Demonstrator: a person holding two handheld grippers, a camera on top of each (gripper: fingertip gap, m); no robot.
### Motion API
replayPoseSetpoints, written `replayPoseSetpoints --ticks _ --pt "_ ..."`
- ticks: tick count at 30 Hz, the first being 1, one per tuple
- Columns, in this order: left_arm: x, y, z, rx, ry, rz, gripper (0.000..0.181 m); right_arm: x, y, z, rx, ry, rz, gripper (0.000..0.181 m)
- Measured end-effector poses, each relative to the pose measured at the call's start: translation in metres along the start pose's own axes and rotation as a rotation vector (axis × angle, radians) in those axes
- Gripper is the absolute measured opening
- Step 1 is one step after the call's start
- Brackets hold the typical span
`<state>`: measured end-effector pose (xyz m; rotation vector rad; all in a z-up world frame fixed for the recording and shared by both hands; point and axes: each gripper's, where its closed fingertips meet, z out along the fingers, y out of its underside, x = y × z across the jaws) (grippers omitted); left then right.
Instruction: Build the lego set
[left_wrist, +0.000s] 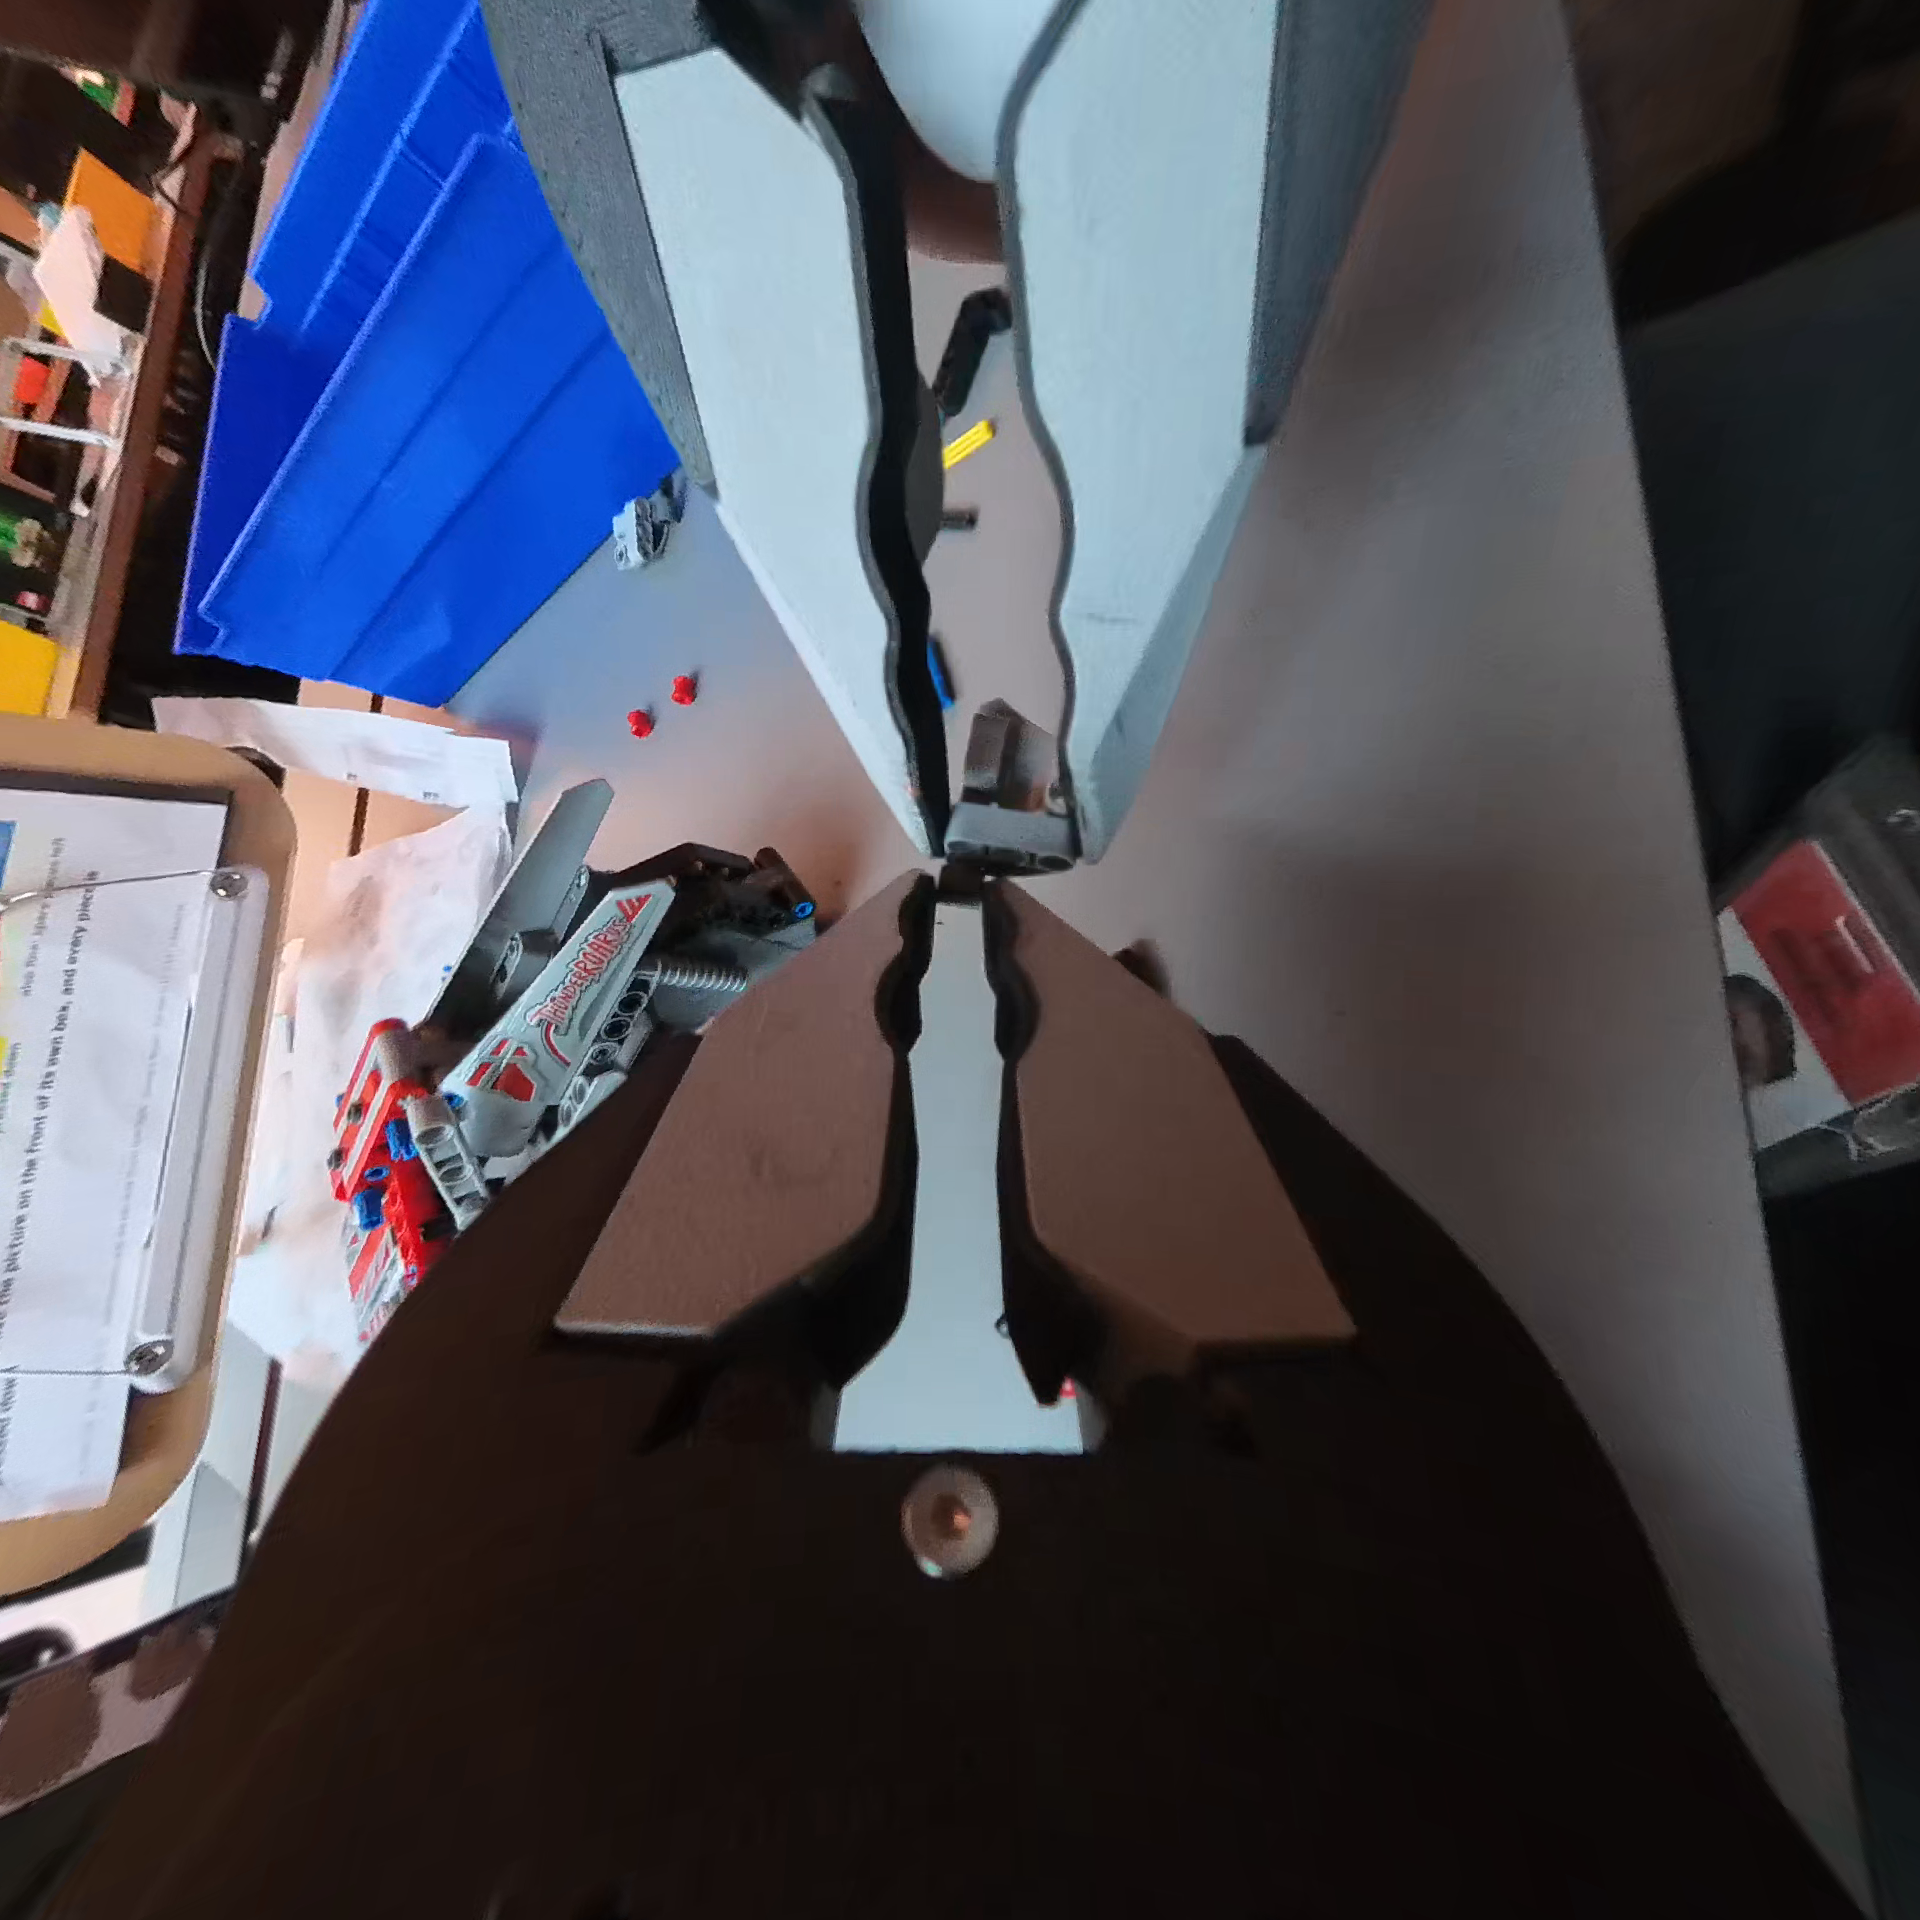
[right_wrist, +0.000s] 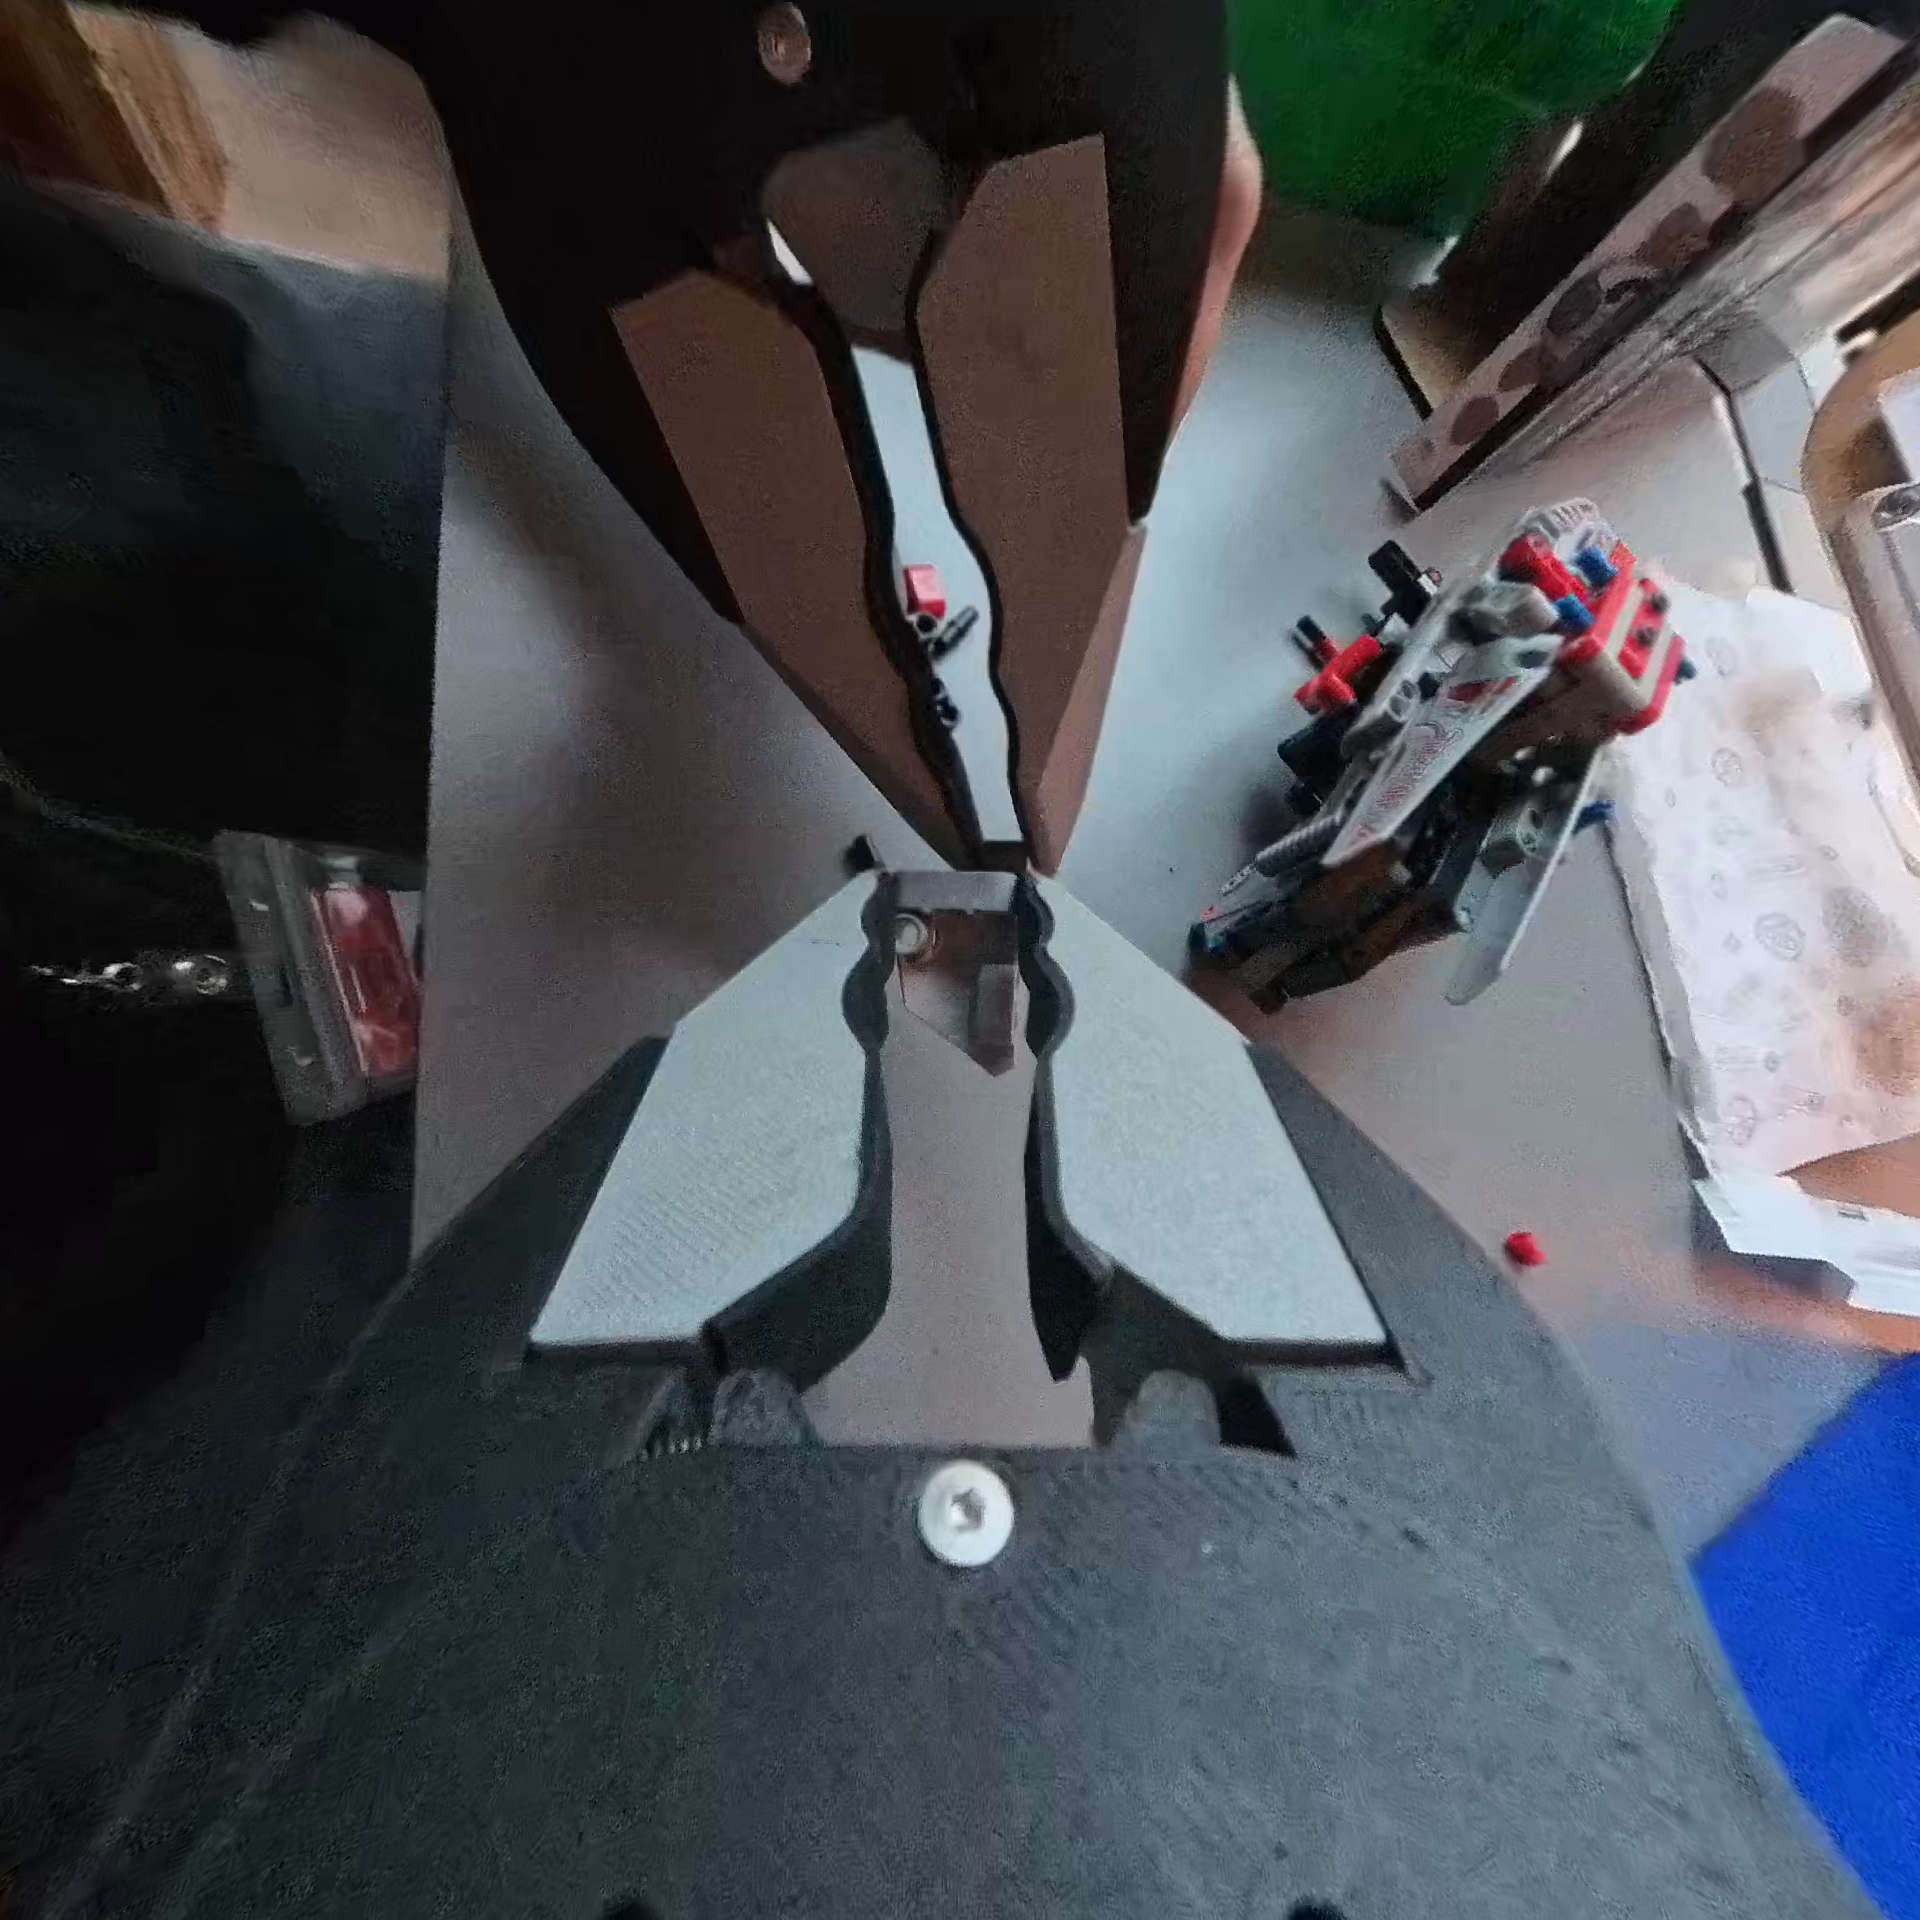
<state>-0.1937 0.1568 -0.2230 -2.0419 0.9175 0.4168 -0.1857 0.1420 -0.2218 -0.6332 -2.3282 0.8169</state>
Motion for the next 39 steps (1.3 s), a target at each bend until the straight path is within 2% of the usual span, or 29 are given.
replayPoseSetpoints --ticks 7,11,12,14,18,20,21,24,26,27,31,39 --pt "-0.008 0.011 0.008 -0.119 -0.099 0.052 0.007 0.01 -0.001 0.008 -0.047 0.051 0.019 0.019" --pt "-0.011 0.011 0.008 -0.107 -0.141 0.093 0.006 0.014 -0.002 0.007 -0.022 0.052 0.069 0.019" --pt "-0.011 0.011 0.008 -0.094 -0.14 0.096 0.006 0.016 -0.006 0.005 0.017 0.063 0.088 0.005" --pt "-0.016 0.009 0.007 -0.064 -0.195 0.107 0.006 0.019 -0.012 -0.002 0.108 0.046 0.17 0.0" --pt "-0.025 0.007 0.003 -0.043 -0.248 0.105 0.006 0.03 0.001 -0.007 0.206 -0.016 0.474 0.032" --pt "-0.025 0.005 0.003 -0.031 -0.255 0.111 0.006 0.038 0.009 -0.011 0.243 -0.026 0.597 0.04" --pt "-0.024 0.006 0.003 -0.028 -0.257 0.114 0.006 0.037 0.009 -0.013 0.27 -0.057 0.638 0.037" --pt "-0.023 0.005 0.005 -0.011 -0.25 0.102 0.006 0.026 0.006 -0.006 0.263 -0.167 0.689 0.01" --pt "-0.023 0.006 0.005 -0.01 -0.253 0.095 0.006 0.024 0.005 -0.001 0.254 -0.182 0.687 0.012" --pt "-0.023 0.006 0.005 -0.012 -0.253 0.092 0.006 0.027 0.005 0.001 0.254 -0.176 0.693 0.005" --pt "-0.028 0.012 0.006 -0.035 -0.289 0.088 0.006 0.032 0.006 0.006 0.241 -0.207 0.789 0.004" --pt "-0.028 0.016 0.01 -0.111 -0.375 0.238 0.01 0.033 0.01 0.011 0.182 -0.263 0.9 0.004"
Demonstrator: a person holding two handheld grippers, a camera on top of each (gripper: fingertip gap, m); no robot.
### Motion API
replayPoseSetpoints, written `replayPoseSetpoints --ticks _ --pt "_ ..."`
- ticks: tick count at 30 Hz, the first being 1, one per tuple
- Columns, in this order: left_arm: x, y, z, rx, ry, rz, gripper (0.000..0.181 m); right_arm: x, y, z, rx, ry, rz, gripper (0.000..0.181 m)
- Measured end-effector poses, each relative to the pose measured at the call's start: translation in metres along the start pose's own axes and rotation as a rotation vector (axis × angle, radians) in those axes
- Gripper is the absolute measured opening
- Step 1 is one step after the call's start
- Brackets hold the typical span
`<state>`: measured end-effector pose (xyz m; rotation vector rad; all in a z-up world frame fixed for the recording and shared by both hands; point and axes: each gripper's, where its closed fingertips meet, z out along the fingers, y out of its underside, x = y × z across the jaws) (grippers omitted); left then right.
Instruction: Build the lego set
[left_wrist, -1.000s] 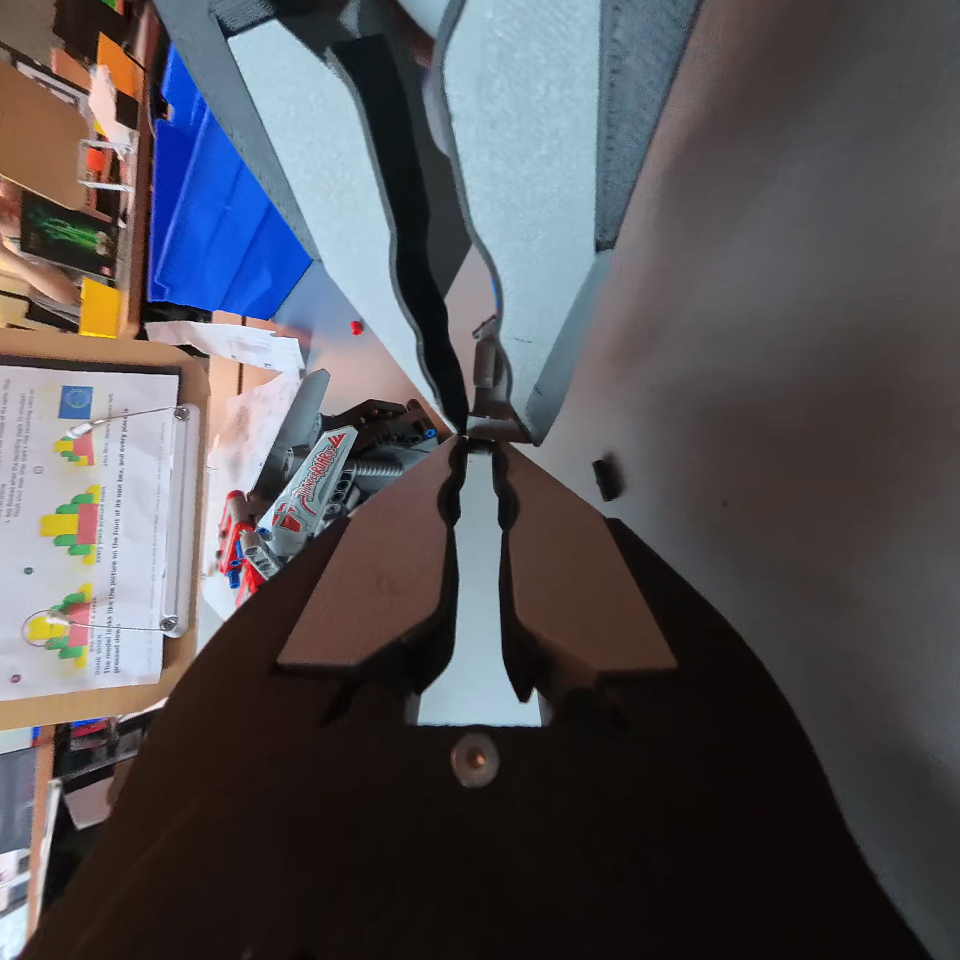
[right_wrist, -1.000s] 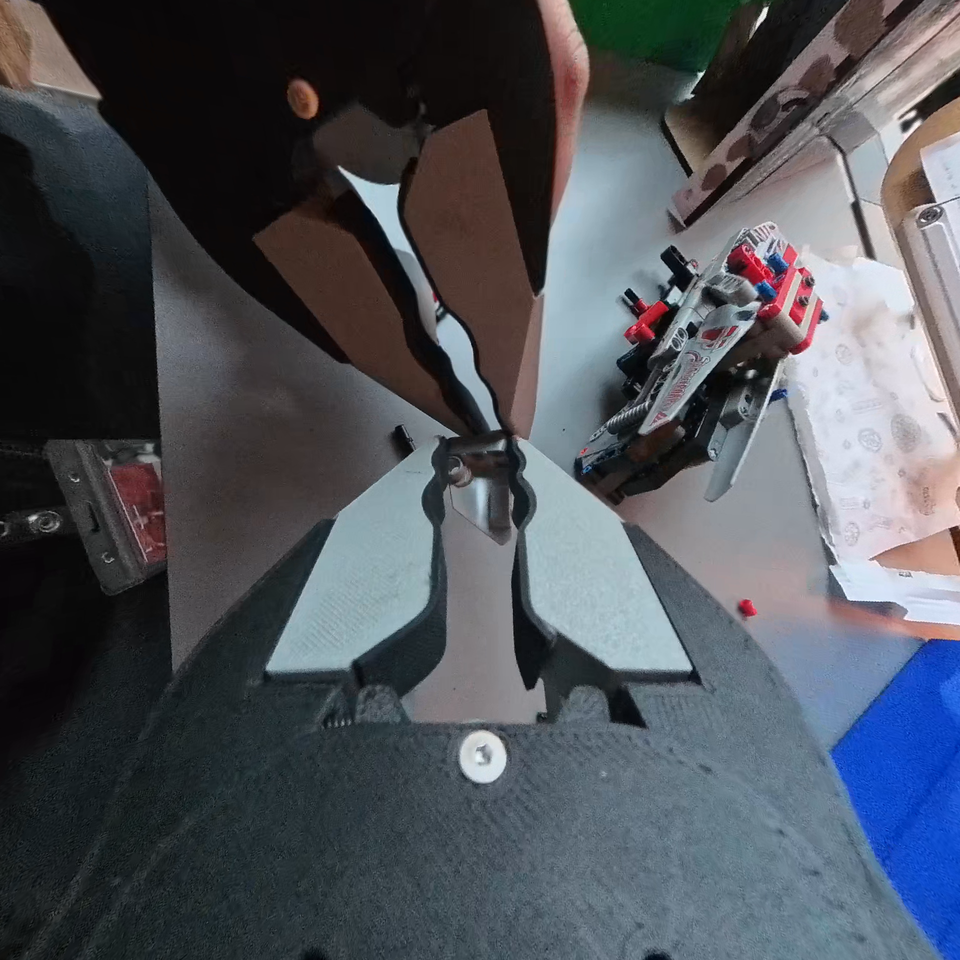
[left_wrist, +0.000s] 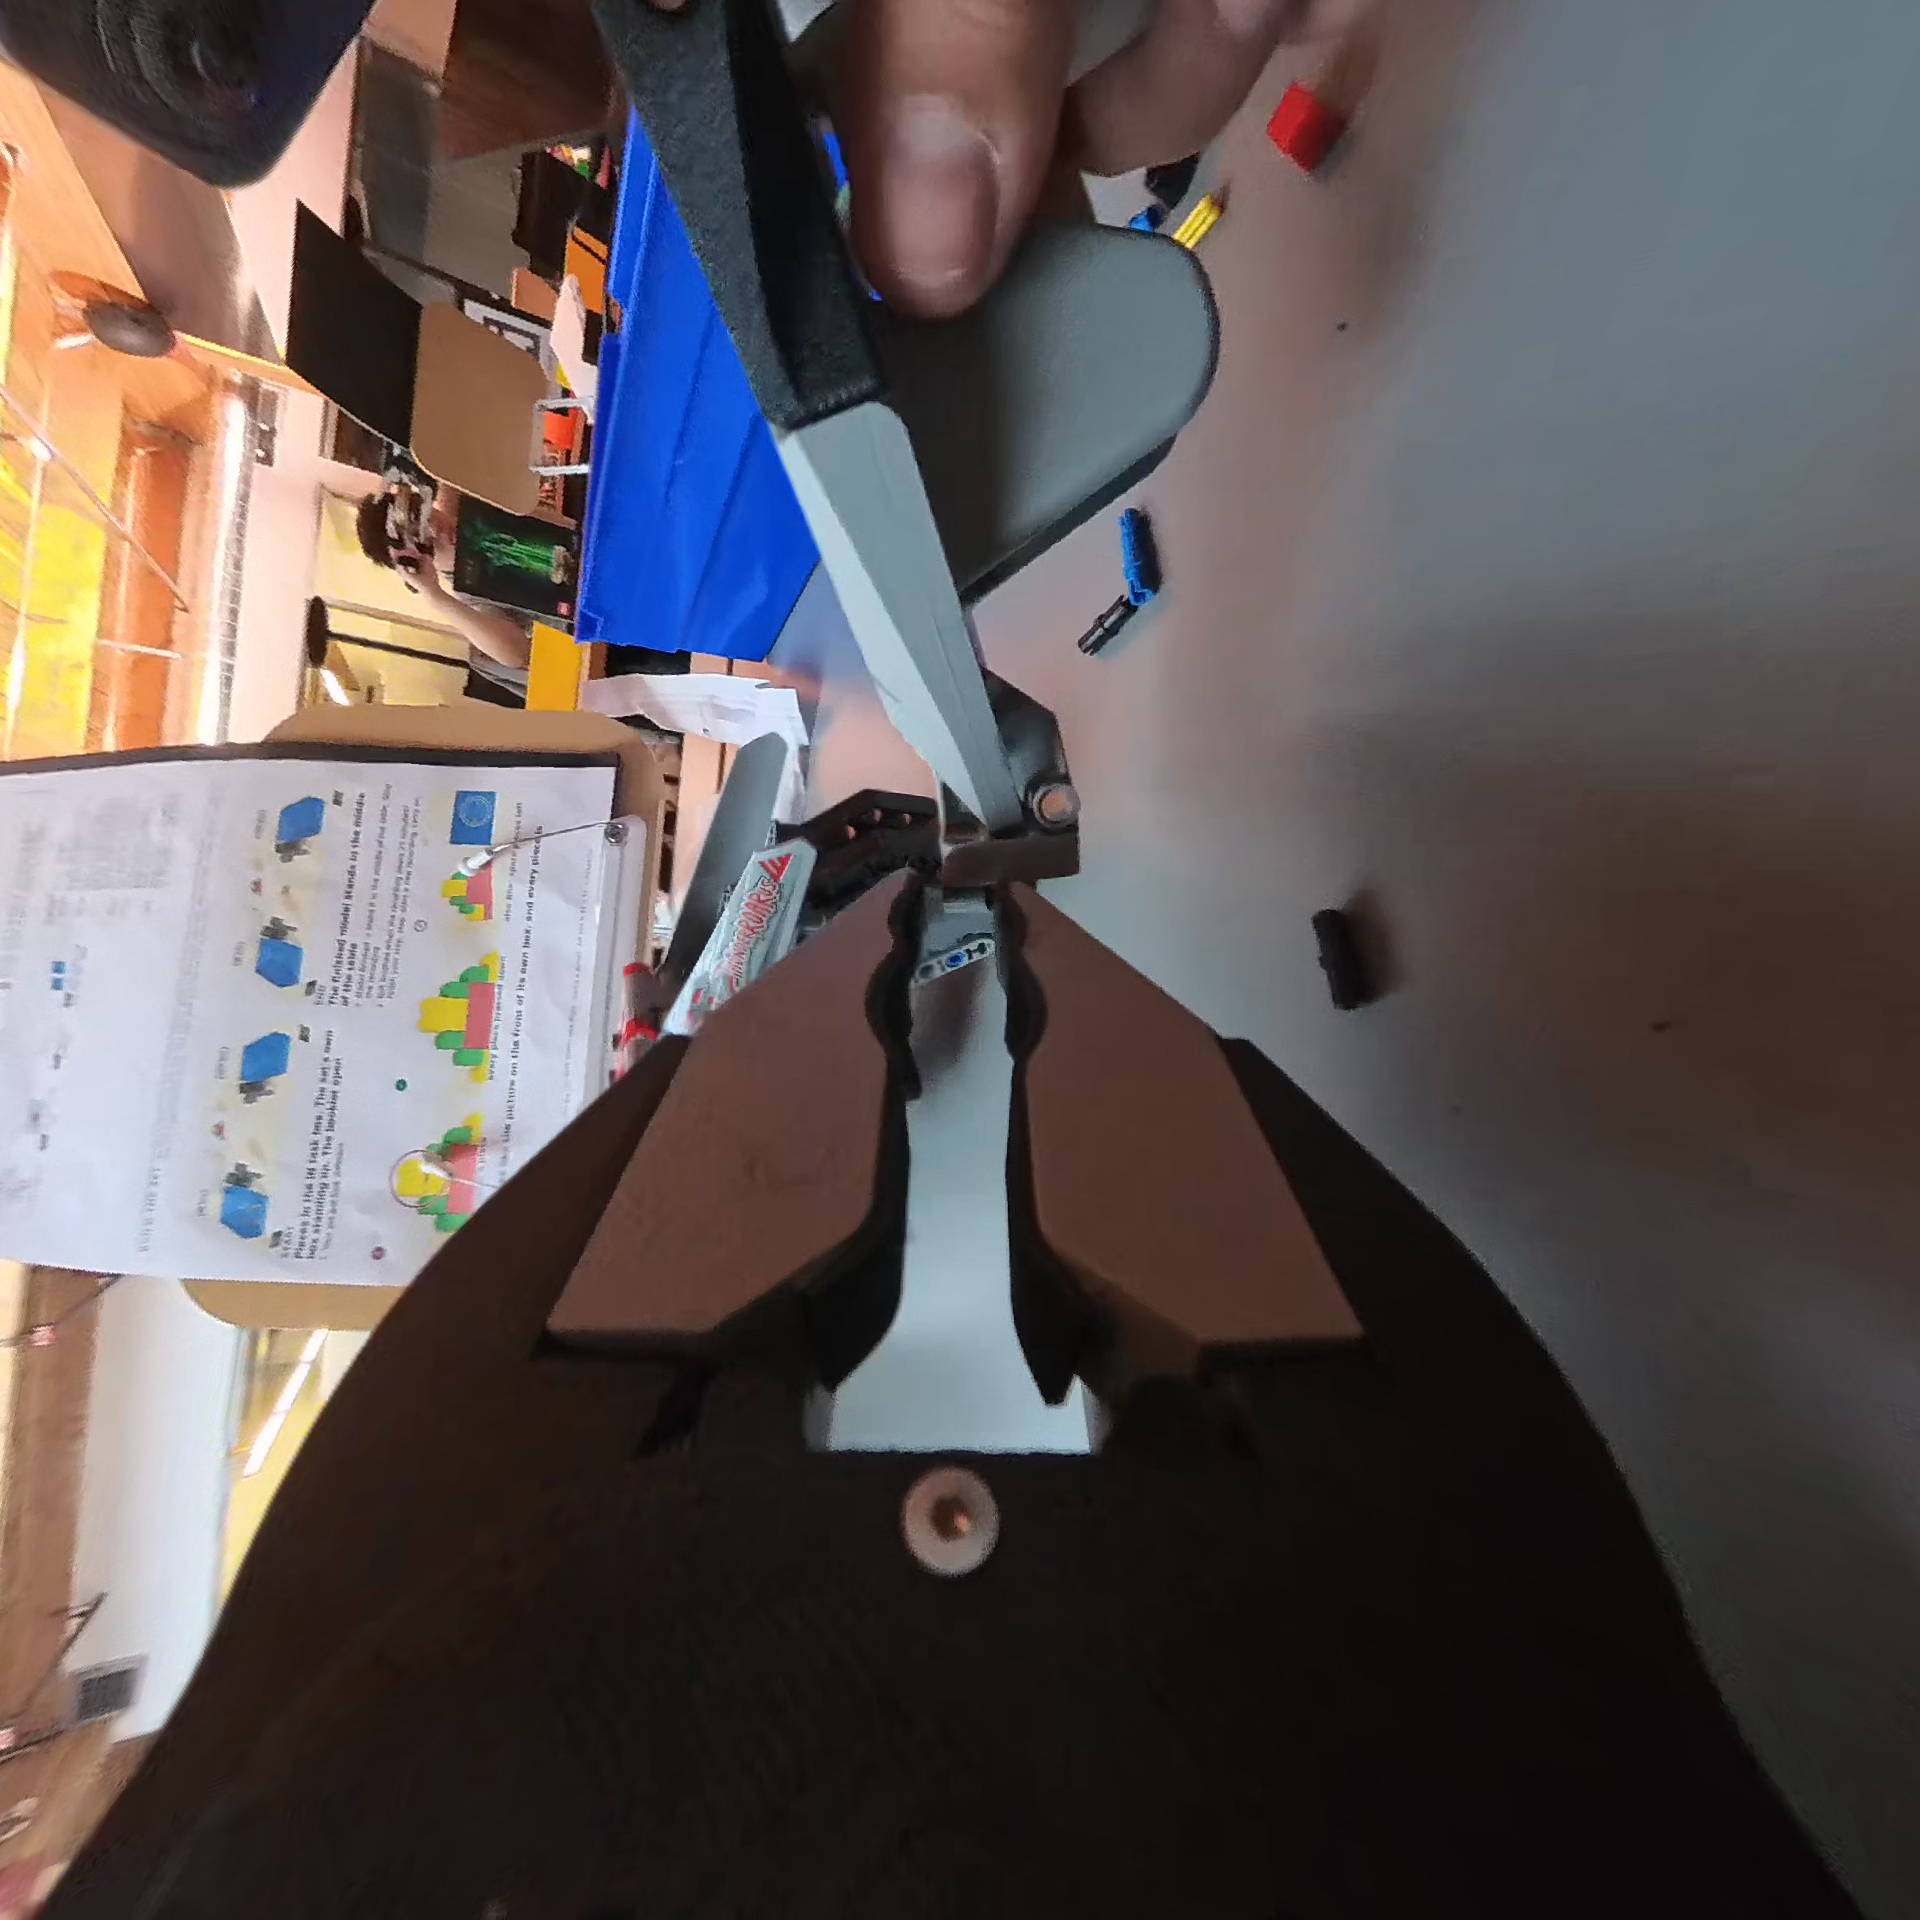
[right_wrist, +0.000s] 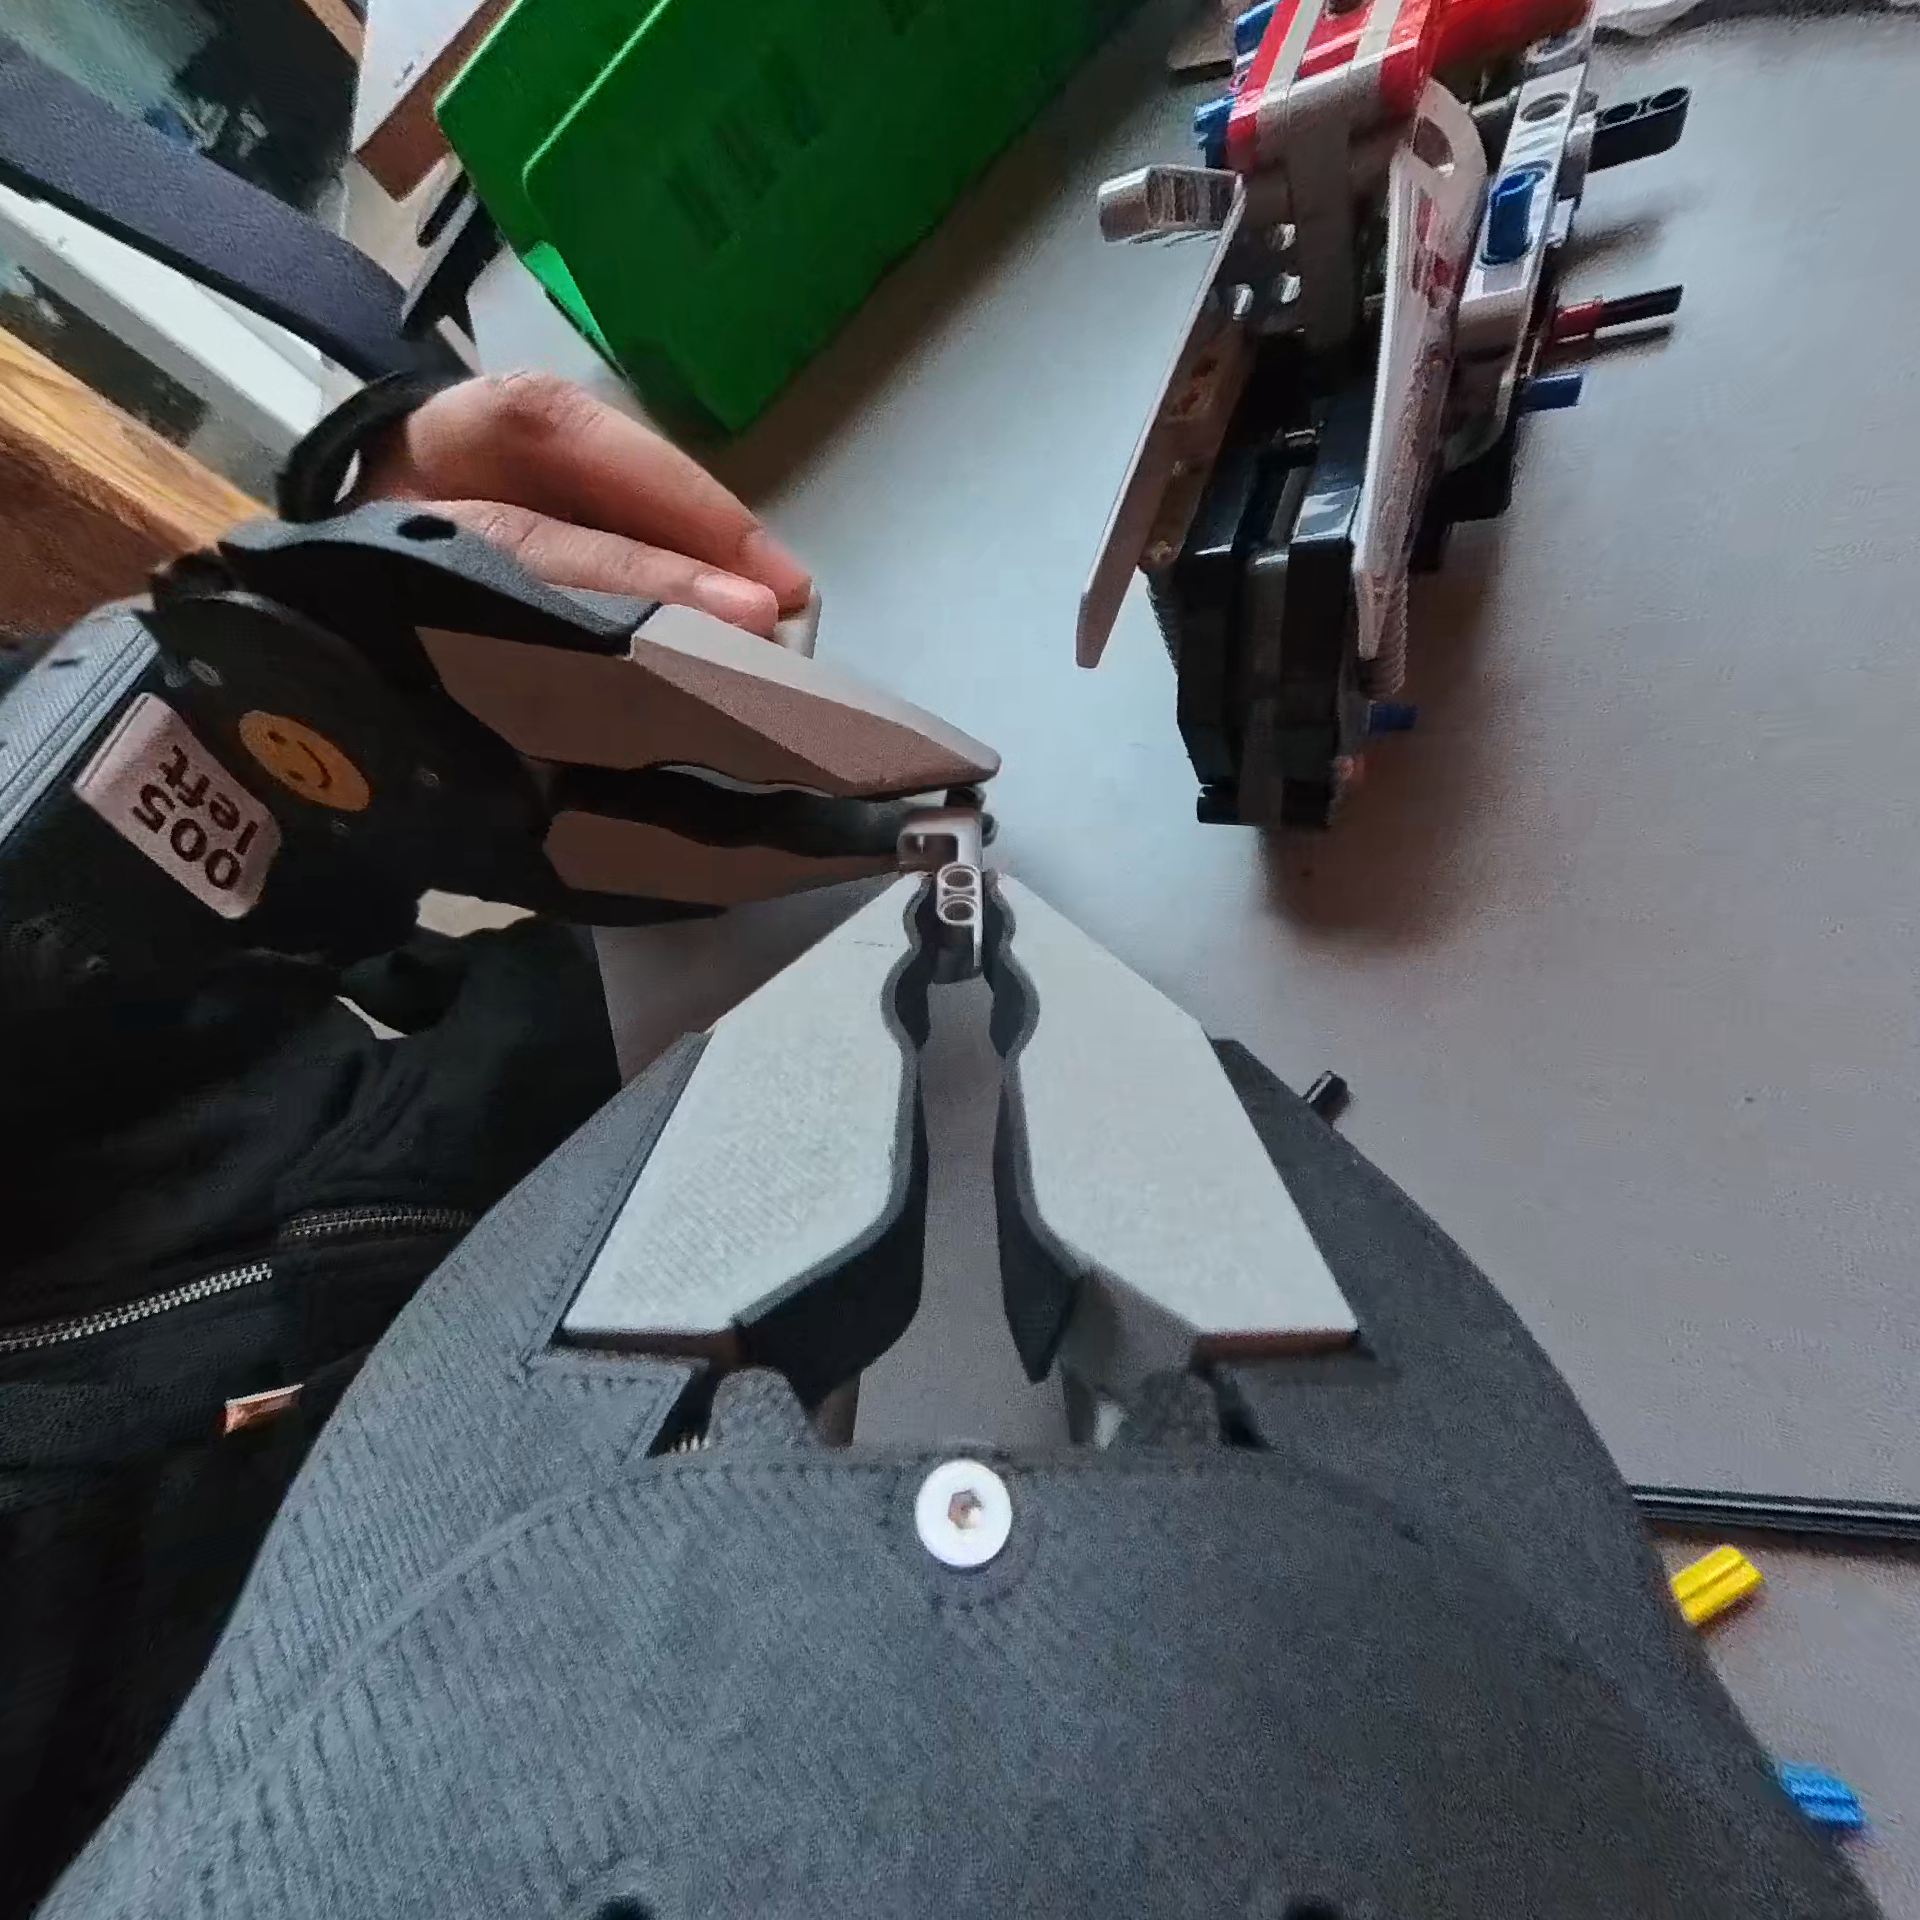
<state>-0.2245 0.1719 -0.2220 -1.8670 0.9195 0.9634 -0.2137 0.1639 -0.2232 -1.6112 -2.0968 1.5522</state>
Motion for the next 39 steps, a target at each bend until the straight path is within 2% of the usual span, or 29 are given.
replayPoseSetpoints --ticks 3,7,11,18,19,20,21,22,23,25,27,31,34,38,39 --pt "0.001 -0.001 -0.001 -0.01 -0.014 0.071 0.007 -0.002 -0.001 0.0 -0.002 -0.017 0.011 0.004" --pt "-0.001 -0.006 -0.006 0.03 0.005 -0.011 0.005 -0.007 0.0 -0.003 0.008 -0.046 -0.028 0.004" --pt "0.003 0.0 0.002 0.011 0.036 -0.083 0.004 0.003 0.003 -0.002 -0.017 0.032 -0.075 0.004" --pt "0.006 -0.002 0.006 0.018 0.025 -0.075 0.005 0.006 0.008 -0.004 -0.01 0.033 -0.062 0.004" --pt "0.004 0.003 0.006 -0.003 0.017 -0.083 0.003 0.008 0.008 -0.006 -0.007 0.05 -0.063 0.004" --pt "-0.001 0.034 0.009 -0.16 -0.019 -0.063 0.005 0.016 0.007 -0.015 0.003 0.092 -0.066 0.004" --pt "-0.003 0.055 0.008 -0.183 -0.003 -0.107 0.005 0.023 0.004 -0.029 0.044 0.104 -0.05 0.004" --pt "-0.008 0.057 0.002 -0.134 0.02 -0.21 0.005 0.025 0.001 -0.043 0.09 0.074 -0.018 0.003" --pt "-0.017 0.046 -0.004 -0.06 -0.004 -0.225 0.005 0.025 -0.002 -0.052 0.121 0.063 -0.005 0.003" --pt "-0.014 0.026 -0.001 -0.018 -0.022 -0.164 0.005 0.021 -0.008 -0.057 0.143 0.066 -0.03 0.004" --pt "-0.012 0.025 0.005 -0.049 -0.055 -0.099 0.005 0.011 -0.014 -0.056 0.161 0.039 -0.059 0.003" --pt "-0.02 0.016 -0.001 0.039 -0.048 -0.209 0.006 -0.003 -0.016 -0.051 0.186 -0.062 -0.067 0.004" --pt "-0.001 -0.002 0.002 0.086 0.079 -0.27 0.007 0.002 -0.012 -0.048 0.167 -0.05 -0.05 0.003" --pt "0.02 -0.02 0.008 0.097 0.251 -0.366 0.008 0.03 0.01 -0.042 0.044 0.095 -0.059 0.003" --pt "0.025 -0.021 0.01 0.081 0.306 -0.4 0.017 0.033 0.015 -0.039 0.017 0.108 -0.062 0.003"
